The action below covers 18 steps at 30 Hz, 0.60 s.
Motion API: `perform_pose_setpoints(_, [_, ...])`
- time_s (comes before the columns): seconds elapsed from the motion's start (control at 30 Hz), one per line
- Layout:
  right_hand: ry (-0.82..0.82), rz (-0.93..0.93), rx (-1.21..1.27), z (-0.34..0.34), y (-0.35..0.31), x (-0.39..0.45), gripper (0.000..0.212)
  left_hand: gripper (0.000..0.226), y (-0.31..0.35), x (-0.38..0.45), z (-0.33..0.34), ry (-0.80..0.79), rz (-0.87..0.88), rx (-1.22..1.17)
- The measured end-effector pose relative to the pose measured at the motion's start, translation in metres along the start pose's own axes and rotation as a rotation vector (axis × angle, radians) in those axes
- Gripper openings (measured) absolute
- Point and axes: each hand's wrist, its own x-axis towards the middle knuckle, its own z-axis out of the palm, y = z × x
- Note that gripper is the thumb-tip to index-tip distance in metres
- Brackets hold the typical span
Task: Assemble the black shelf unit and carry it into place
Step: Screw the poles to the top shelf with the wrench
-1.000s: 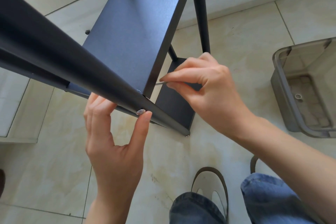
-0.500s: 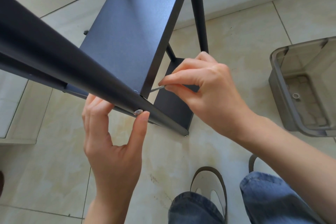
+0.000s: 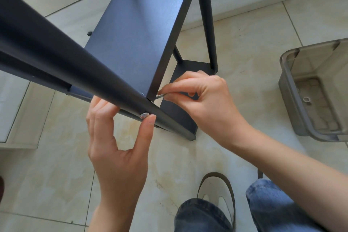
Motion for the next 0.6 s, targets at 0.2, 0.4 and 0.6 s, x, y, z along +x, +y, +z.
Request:
perform_pose_setpoints(0.2, [0.012,0.116,0.208,0.013,0.006,-0.006,0.012,0.027,0.0,0.0,0.0,0.007,0.006,0.011])
perform_pose_setpoints(0.4, [-0.004,0.224,0.39,0.021,0.011,-0.008,0.018,0.028,0.001,0.0,0.001,0.005,0.003,0.009])
perform_pose_setpoints(0.6, [-0.093,0.32,0.484,0.023,0.01,-0.001,0.027,0.028,0.002,-0.001,0.003,0.006,-0.008,-0.033])
